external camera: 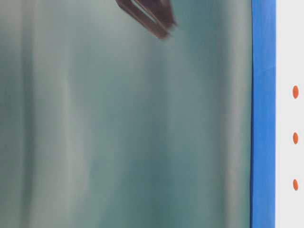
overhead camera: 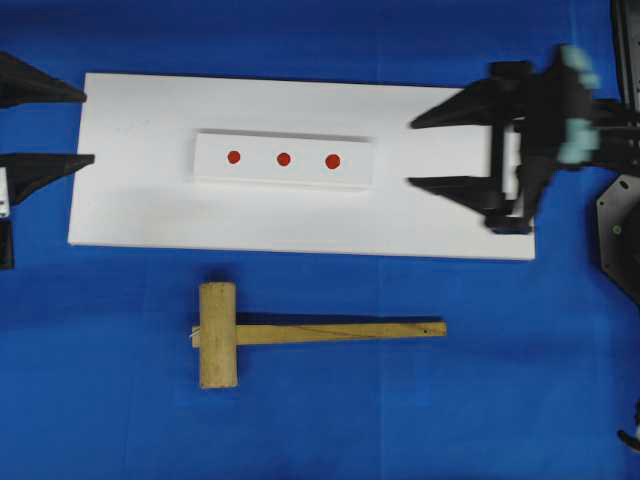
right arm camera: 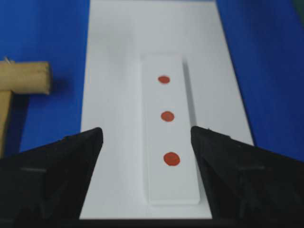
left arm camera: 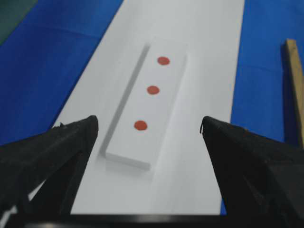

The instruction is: Hit the mark with a hammer.

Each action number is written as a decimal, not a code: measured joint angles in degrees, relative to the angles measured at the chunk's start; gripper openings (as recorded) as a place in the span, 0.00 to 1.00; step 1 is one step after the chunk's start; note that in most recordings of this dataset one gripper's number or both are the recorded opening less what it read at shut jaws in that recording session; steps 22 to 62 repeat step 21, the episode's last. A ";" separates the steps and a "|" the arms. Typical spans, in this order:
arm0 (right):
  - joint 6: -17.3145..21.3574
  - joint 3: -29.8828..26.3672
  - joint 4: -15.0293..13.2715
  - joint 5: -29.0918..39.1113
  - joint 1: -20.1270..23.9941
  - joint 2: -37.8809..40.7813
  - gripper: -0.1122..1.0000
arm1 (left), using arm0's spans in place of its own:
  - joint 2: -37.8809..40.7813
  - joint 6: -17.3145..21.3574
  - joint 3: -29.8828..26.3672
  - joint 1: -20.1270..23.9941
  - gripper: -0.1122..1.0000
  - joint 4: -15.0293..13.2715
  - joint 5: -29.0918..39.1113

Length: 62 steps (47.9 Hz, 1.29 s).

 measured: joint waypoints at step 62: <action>0.00 15.73 -0.53 2.99 0.00 -26.54 0.70 | -8.26 3.78 3.87 -0.62 0.88 0.00 4.04</action>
